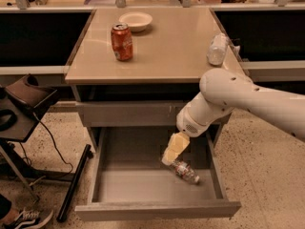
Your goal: Pick water bottle from middle drawer and place on counter
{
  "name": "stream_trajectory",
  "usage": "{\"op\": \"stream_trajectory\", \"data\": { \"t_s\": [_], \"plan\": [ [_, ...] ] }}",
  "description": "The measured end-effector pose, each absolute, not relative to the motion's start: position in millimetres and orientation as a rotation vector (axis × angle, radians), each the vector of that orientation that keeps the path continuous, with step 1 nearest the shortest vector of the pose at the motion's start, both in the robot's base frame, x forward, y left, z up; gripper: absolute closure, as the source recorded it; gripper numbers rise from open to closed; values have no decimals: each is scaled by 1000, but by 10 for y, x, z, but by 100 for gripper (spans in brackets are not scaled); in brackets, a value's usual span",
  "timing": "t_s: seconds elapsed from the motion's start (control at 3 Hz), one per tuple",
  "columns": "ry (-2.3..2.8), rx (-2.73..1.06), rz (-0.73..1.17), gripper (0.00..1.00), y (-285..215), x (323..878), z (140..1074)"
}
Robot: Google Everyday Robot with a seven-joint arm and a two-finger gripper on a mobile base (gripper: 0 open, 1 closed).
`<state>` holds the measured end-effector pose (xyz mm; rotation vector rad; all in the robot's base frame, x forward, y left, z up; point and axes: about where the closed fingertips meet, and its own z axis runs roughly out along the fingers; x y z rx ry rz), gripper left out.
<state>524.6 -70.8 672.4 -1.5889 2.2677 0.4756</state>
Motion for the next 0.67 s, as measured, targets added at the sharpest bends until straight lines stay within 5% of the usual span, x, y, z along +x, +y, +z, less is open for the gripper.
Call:
{"op": "stream_trajectory", "data": {
  "t_s": [0.67],
  "plan": [
    [2302,-1425,607,0,-650,5454,6106]
  ]
}}
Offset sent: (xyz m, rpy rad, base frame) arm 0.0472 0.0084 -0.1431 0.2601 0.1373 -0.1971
